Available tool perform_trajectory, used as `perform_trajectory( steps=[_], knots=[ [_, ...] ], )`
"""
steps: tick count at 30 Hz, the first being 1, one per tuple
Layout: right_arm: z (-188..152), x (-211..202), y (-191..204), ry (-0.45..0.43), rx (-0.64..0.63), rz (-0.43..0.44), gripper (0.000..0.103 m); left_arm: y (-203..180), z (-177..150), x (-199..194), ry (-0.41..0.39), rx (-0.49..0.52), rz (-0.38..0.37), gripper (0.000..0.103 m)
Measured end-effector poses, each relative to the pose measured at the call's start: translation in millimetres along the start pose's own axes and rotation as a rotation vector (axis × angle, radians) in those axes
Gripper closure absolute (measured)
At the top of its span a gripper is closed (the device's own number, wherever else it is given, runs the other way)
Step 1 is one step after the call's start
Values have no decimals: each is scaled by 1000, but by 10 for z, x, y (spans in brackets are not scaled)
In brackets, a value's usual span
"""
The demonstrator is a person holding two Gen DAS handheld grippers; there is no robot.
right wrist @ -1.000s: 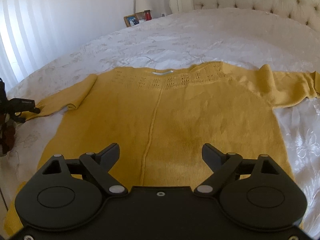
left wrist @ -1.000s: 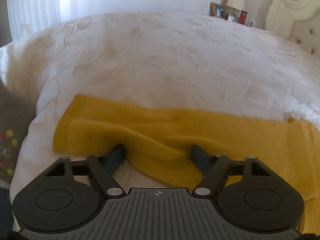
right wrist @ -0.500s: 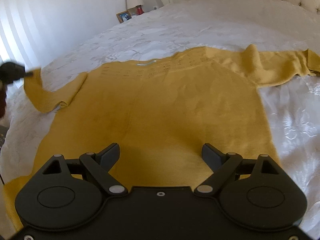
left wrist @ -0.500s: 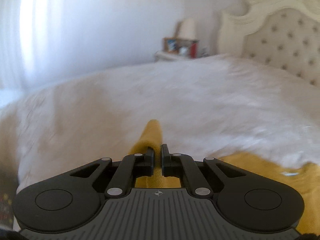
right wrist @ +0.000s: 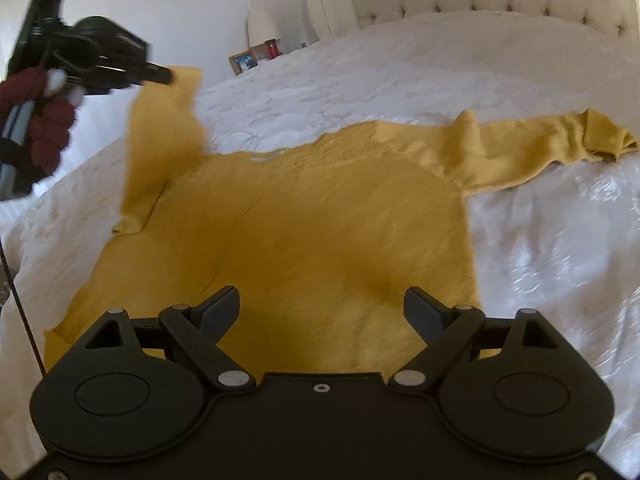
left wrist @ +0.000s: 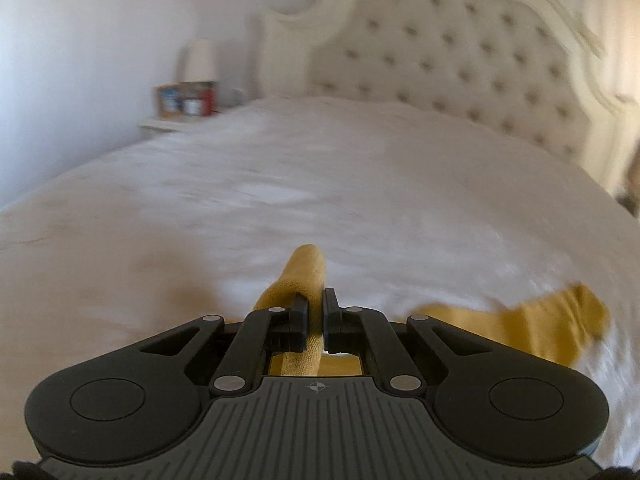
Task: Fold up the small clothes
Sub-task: 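Lift the sleeve with the left tool, fold it across the body, open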
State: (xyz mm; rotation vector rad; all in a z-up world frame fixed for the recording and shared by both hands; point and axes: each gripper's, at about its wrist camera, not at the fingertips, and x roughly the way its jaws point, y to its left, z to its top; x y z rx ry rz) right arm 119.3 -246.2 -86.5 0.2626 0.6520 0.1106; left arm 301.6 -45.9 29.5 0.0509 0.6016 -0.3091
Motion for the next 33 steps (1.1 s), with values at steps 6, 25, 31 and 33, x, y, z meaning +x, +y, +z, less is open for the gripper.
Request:
perform_trajectory(
  steps=[6,25,31,33],
  knots=[
    [46,-56,-90,-5,18,17,13,-378,-289,280,135,66,-92,95],
    [-187,-143,379,125,-20,237,39,127,-1268,-525,390,98,-16,73],
    [-393,-142,790,174,-87,350,41,546,-1684,-686,520,42,60,72],
    [-439,-115,910,184,-119,379,41,639,-1726,-783,523,36,69,72]
  ],
)
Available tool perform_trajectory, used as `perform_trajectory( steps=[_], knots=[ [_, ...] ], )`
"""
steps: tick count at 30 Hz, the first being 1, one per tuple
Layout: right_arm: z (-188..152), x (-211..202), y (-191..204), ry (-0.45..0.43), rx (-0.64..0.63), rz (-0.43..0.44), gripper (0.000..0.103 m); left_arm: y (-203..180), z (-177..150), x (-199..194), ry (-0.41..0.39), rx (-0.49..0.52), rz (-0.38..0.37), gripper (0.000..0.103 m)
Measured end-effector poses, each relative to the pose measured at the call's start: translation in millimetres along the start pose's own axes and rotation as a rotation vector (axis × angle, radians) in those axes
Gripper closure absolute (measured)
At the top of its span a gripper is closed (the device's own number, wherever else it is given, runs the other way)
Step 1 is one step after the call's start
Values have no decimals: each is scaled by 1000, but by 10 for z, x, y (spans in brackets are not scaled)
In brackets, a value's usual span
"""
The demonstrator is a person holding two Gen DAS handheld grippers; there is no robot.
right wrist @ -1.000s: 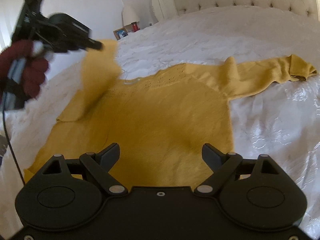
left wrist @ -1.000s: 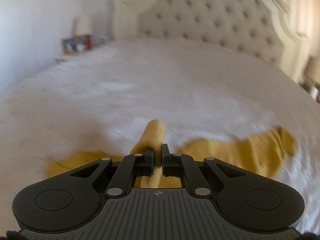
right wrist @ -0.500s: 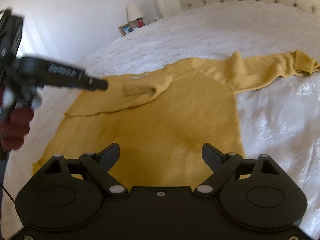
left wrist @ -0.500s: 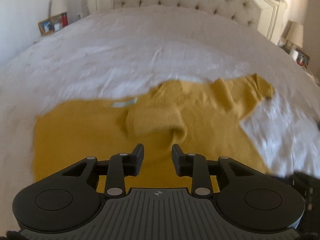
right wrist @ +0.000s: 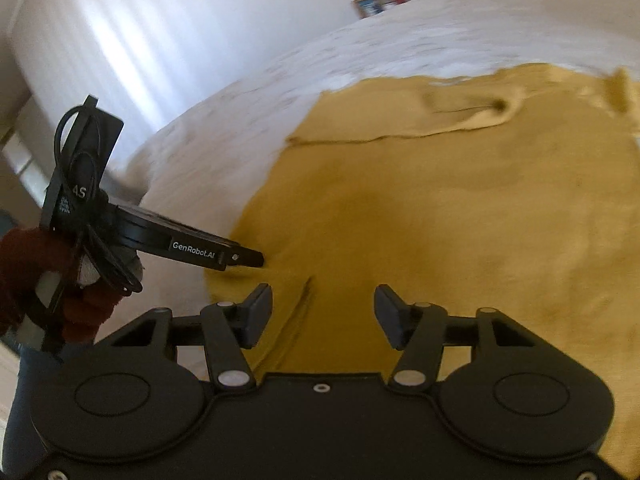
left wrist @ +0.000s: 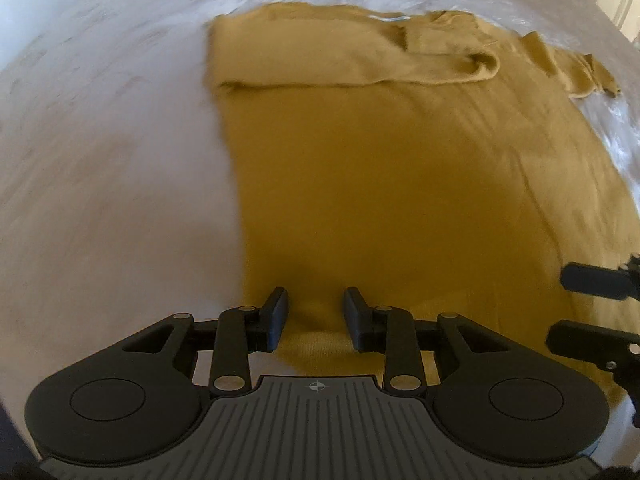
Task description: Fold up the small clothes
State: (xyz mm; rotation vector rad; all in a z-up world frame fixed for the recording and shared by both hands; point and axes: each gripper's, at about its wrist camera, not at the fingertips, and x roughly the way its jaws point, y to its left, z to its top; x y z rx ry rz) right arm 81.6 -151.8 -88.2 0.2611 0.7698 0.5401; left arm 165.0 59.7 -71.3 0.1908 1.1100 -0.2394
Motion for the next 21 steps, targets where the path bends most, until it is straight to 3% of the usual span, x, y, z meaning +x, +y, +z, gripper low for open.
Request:
perform_trajectory(
  steps=[5,11,18,21],
  knots=[
    [-71,219,205,61,-48,3,41,221,-175,-104,3,-28,48,72],
    [-214,347,570,116,-109,69,41,484,-324,-255,-12,-97,82,71],
    [-459,412,1126,212,-329,239,39,592,-226,-562,-128,-138,65,71],
    [-478,310,1193,210,-384,260,40,542,-147,-608,-167,-137,38,71]
  ],
)
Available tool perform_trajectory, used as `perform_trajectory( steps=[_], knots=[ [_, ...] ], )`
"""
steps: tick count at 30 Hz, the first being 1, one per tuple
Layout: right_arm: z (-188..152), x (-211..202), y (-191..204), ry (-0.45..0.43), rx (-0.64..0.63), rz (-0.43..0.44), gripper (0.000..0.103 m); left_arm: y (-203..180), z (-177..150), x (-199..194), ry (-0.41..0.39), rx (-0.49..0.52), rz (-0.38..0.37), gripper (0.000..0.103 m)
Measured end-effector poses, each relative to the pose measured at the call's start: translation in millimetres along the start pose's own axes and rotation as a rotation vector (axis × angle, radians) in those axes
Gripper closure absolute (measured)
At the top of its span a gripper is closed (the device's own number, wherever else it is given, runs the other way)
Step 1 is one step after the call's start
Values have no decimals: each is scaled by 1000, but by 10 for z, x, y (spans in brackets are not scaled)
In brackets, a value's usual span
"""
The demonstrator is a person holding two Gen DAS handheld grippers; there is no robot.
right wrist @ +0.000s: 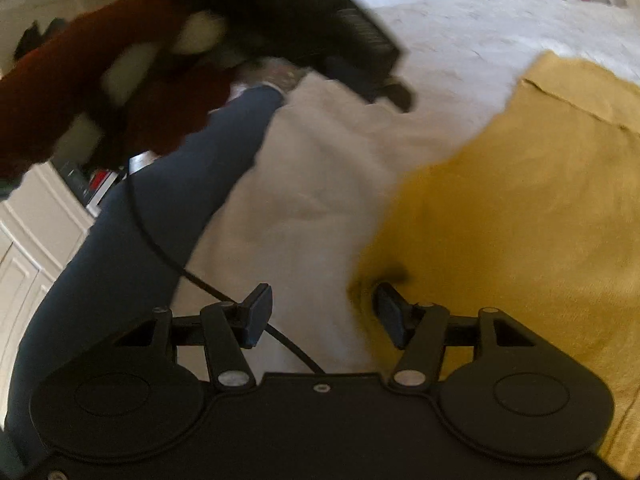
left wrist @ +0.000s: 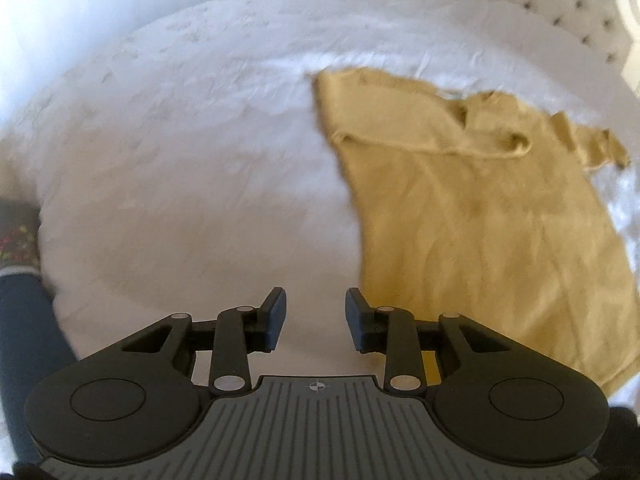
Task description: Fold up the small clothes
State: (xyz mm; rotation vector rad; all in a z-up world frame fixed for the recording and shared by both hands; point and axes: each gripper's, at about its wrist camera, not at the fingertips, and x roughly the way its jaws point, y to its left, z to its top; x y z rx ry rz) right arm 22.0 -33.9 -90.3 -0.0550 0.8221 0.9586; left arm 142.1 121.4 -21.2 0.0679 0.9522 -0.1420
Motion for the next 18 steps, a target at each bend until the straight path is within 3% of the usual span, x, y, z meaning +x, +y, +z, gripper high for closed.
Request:
perform_trajectory(
  steps=[3,8,15,18],
  knots=[
    [-20,-233,-86,-21,23,-5,41,-112,25,55,-18,-8,-38,71],
    [30,-606,-479,-62,84,-111,40,-320,-3,238,8,10,-93,71],
    [297,-923,-1358,-146,165,-497,40,-390,220,415,-31,-14,-88,71],
    [523,-822,-1693,-180,182,-602,40,-390,433,537,-67,-43,-55,71]
  ],
)
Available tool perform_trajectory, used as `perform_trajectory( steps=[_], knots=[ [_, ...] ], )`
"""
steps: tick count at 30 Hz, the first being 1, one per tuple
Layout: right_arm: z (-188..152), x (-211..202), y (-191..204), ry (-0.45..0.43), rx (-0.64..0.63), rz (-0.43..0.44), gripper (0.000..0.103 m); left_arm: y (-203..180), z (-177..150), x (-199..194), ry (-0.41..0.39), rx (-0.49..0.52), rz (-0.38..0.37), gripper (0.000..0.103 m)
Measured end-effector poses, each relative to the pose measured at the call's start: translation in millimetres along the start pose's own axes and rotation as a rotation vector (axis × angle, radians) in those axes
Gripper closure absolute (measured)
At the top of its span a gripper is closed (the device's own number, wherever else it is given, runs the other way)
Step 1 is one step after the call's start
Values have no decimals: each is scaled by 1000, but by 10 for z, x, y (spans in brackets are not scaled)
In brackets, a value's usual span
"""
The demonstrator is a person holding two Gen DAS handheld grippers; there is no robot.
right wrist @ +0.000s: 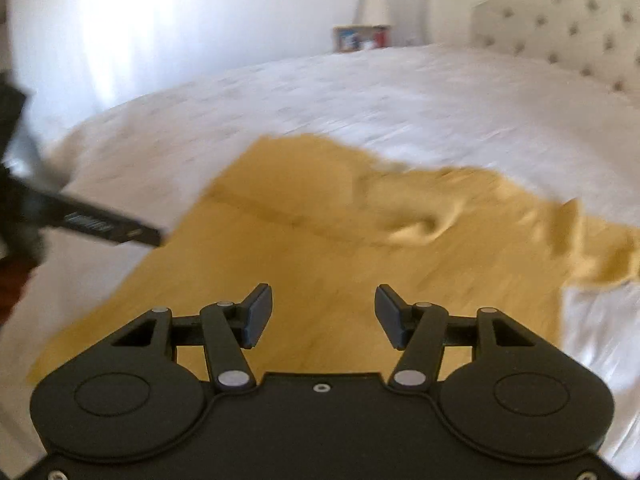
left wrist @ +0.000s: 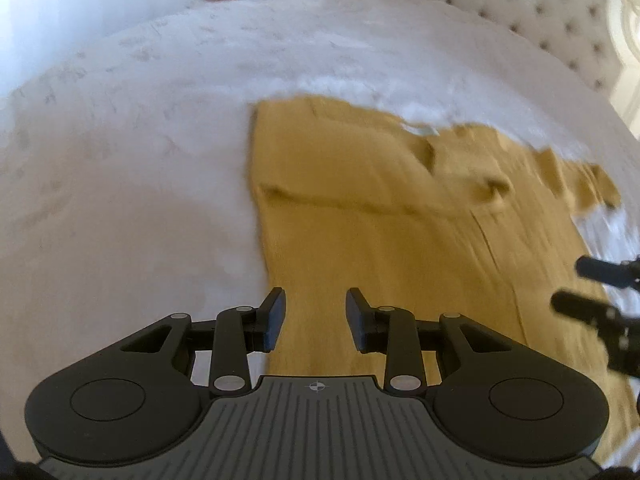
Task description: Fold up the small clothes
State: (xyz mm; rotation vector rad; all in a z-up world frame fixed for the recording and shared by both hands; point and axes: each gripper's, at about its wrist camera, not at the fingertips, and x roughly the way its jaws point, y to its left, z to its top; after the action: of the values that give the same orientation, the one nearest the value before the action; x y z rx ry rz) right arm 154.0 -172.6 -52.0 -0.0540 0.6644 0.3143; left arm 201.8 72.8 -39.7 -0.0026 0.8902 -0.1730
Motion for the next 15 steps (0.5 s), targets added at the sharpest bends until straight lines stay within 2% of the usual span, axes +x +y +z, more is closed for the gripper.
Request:
perform_trajectory(
  steps=[7,13,15],
  knots=[
    [317,560,-266,-54,-12,-119,41,-65,451,465,-53,12,80,70],
    [492,1004,-179,-53,-113,-150,41,-55,455,915,-36,35,119,70],
    [481,1124,-98,-33,-150,-161,44,-39,397,1007,-53,32,124,68]
  ],
)
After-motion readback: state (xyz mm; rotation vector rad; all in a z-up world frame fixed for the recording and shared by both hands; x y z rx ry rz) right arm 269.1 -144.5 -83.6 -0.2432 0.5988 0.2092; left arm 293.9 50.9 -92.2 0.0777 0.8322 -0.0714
